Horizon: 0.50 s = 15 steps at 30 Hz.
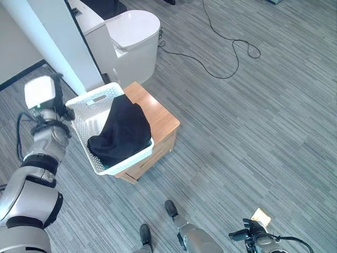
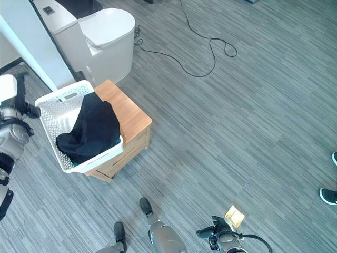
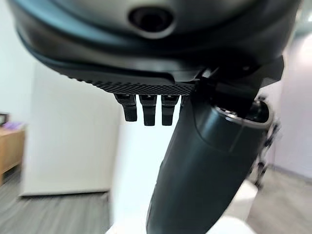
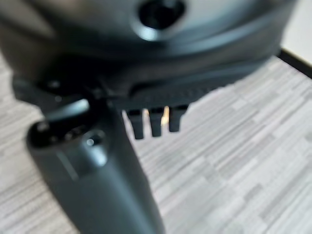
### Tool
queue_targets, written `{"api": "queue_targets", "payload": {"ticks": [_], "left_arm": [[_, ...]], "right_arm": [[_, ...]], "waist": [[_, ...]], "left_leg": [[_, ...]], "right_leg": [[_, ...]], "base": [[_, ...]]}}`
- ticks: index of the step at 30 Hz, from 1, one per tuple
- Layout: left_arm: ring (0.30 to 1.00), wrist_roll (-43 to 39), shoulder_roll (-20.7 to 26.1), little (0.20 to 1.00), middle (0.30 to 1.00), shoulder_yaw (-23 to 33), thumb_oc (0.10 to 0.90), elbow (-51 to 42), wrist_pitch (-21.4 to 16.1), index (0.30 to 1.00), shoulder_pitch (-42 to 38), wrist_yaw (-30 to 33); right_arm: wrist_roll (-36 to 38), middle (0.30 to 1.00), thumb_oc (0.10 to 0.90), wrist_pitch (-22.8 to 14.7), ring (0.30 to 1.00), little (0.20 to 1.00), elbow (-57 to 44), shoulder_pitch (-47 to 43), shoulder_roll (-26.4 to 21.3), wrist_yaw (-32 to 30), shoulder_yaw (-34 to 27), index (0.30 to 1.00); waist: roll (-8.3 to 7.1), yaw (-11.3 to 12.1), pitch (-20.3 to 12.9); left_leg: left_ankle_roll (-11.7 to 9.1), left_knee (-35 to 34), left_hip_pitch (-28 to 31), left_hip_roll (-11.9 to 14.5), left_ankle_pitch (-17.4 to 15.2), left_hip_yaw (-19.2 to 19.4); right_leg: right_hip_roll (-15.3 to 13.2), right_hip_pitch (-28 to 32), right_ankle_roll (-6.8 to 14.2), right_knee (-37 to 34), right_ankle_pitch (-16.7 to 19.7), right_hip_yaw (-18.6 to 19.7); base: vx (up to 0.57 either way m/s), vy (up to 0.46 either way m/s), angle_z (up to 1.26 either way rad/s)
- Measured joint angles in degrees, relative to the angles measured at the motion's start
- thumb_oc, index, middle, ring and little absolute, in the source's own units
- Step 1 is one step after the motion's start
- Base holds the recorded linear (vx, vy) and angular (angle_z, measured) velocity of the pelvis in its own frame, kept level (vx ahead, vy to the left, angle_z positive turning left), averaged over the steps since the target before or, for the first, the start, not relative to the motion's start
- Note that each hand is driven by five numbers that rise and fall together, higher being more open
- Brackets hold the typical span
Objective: Pick up bed clothes into laundry basket.
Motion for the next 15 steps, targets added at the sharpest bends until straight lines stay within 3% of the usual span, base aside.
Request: {"api": "queue_targets", "payload": {"ticks": [3,4,5,7,8,10,13,14,15], "left_arm": [[0.900,-6.68,-0.04,0.900,0.900,4.75,0.800,-11.18,-1.50,0.900,1.13,1.16],[0.900,-10.58,-1.04,0.900,0.900,9.65,0.800,-19.60,-2.74,0.900,4.44,1.45],[0.900,-14.95,-2.99,0.900,0.900,18.14,0.800,-31.85,-4.73,0.900,11.75,1.48],[0.900,-21.70,-5.20,0.900,0.900,23.67,0.800,-47.16,-14.20,0.900,21.94,1.46],[0.900,-23.77,-5.41,0.900,0.900,23.87,0.800,-50.37,-16.87,0.900,23.76,1.11],[0.900,-29.86,-8.23,0.900,0.900,29.83,0.800,-57.15,-20.59,0.900,30.05,-1.85],[0.900,-39.24,-12.89,0.900,0.900,38.24,0.800,-62.30,-23.55,0.900,38.78,-5.52],[0.900,-39.84,-15.02,0.900,0.900,38.85,0.800,-62.18,-23.96,0.900,41.21,-5.36],[0.900,-38.87,-16.67,0.900,0.900,41.03,0.800,-63.06,-24.08,0.900,44.04,-4.55]], "right_arm": [[-0.49,0.900,0.800,0.30,0.900,0.900,-2.42,1.02,0.14,-0.04,-0.03,0.900],[-0.98,0.900,0.800,0.86,0.900,0.900,-5.22,1.12,0.06,-0.12,-1.61,0.900],[-1.23,0.900,0.800,1.15,0.900,0.900,-8.43,2.19,0.01,-0.14,-4.58,0.900],[-1.30,0.900,0.800,1.34,0.900,0.900,-13.21,2.68,-1.37,-1.01,-7.27,0.900],[-1.77,0.900,0.800,1.30,0.900,0.900,-14.61,2.53,-2.67,-1.67,-7.74,0.900],[-1.90,0.900,0.800,2.96,0.900,0.900,-24.44,3.44,-7.61,-1.27,-10.56,0.900],[-1.66,0.900,0.800,1.32,0.900,0.900,-42.71,6.63,-17.30,-2.60,-19.75,0.900],[-3.34,0.900,0.800,-1.29,0.900,0.900,-43.93,5.33,-16.21,-6.92,-20.65,0.900],[-6.30,0.900,0.800,-1.32,0.900,0.900,-50.16,6.27,-13.83,-10.16,-22.48,0.900]], "waist": [[-0.04,0.05,0.00],[-0.16,0.38,0.02],[-0.14,0.06,0.13],[-0.19,-0.03,0.11],[-0.29,0.41,0.03],[-0.26,0.61,-0.04],[-0.26,0.87,-0.22],[-0.92,1.77,-1.10],[-1.86,1.25,-1.68]], "left_leg": [[0.03,-0.01,0.08,-0.09,-0.03,-0.16],[0.11,-0.02,0.66,-0.15,-0.17,-0.44],[-0.02,-0.26,1.13,0.20,-0.31,-0.50],[0.12,-0.26,2.79,0.33,-1.07,-0.91],[0.43,-0.18,3.15,0.33,-1.27,-1.24],[0.39,-0.27,3.56,-0.08,-1.74,-1.24],[0.57,-0.26,4.41,-0.65,-1.68,-1.43],[1.05,0.52,3.52,-0.87,-1.38,-1.88],[1.09,0.71,4.37,-0.80,-1.41,-1.99]], "right_leg": [[-0.14,0.23,-0.16,0.00,0.14,-0.07],[-0.22,0.94,-0.14,-0.02,0.14,-0.29],[-0.34,1.75,0.10,-0.20,-0.10,-0.07],[-0.31,3.79,0.42,-0.81,-0.39,-0.06],[-0.32,4.26,0.54,-0.76,-0.47,-0.23],[-0.71,4.56,1.31,-0.71,-1.14,-0.08],[-1.39,5.19,1.58,-1.03,-1.02,-0.01],[-1.53,4.98,1.53,-0.57,-0.89,-0.60],[-1.16,5.69,1.53,-0.75,-0.78,-0.73]], "base": [[-0.01,0.024,0.03],[-0.01,0.042,-0.02],[-0.02,0.049,-0.07],[-0.05,0.007,0.00],[-0.03,0.030,0.05],[-0.04,0.039,0.04],[-0.05,0.069,0.06],[-0.12,0.099,0.07],[-0.15,0.031,0.14]]}}
